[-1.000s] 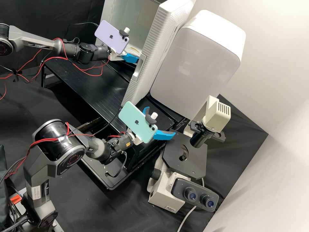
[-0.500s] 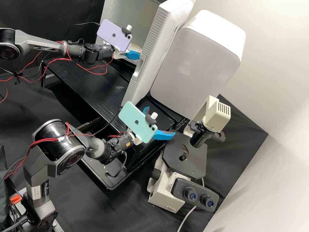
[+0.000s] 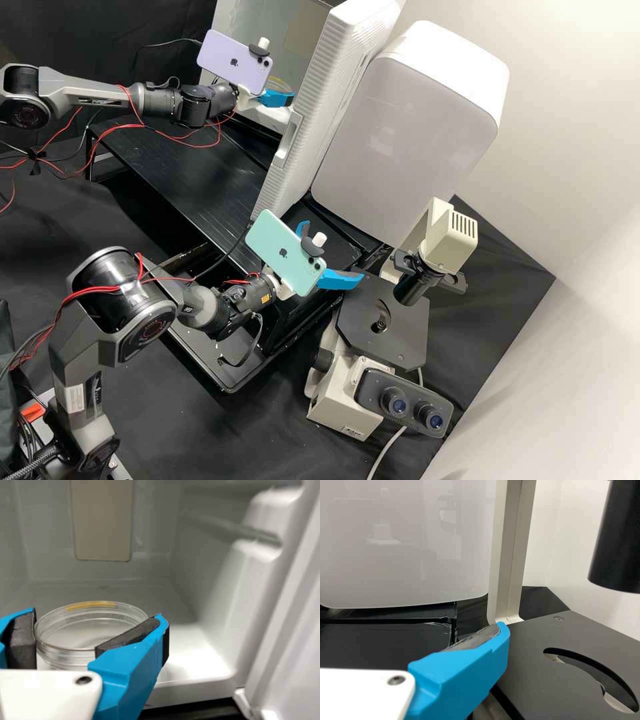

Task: Place the petri dish in the incubator

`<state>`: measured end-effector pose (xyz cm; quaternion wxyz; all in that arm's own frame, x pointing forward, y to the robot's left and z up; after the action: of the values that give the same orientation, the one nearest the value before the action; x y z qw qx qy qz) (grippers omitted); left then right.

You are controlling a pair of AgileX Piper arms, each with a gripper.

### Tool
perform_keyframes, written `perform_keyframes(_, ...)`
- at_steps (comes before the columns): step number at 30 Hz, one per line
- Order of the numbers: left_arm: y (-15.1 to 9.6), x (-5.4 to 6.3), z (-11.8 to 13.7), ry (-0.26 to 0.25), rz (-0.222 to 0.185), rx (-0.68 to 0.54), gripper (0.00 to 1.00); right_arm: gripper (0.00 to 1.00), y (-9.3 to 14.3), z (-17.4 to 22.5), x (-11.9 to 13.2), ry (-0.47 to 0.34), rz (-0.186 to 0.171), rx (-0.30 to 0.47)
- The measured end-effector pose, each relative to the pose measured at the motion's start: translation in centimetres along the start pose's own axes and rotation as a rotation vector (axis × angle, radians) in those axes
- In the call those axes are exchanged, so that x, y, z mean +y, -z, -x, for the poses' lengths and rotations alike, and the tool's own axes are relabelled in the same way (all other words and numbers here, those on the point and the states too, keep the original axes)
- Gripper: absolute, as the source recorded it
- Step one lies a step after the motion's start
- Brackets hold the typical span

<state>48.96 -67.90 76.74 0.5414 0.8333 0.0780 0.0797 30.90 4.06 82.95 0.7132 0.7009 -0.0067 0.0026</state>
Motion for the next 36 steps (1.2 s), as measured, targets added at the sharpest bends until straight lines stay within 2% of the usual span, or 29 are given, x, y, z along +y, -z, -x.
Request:
perform_keyframes(7,0.7,-0.8,-0.7,0.006,-0.011,0.037,0.00,1.00,0.0,0.0,0.0,0.000,0.000,0.000)
perform_keyframes(16,0.4,-1.7,-0.8,0.019,-0.022,0.034,0.00,1.00,0.0,0.0,0.0,0.000,0.000,0.000)
perform_keyframes(27,0.0,-2.0,-0.6,0.025,-0.024,0.019,0.00,1.00,0.0,0.0,0.0,0.000,0.000,0.000)
perform_keyframes(33,0.2,-3.0,-1.0,0.038,-0.037,0.026,0.00,1.00,0.0,0.0,0.0,0.000,0.000,0.000)
perform_keyframes(36,0.1,-3.0,-1.0,0.037,-0.038,0.025,0.00,1.00,0.0,0.0,0.0,0.000,0.000,0.000)
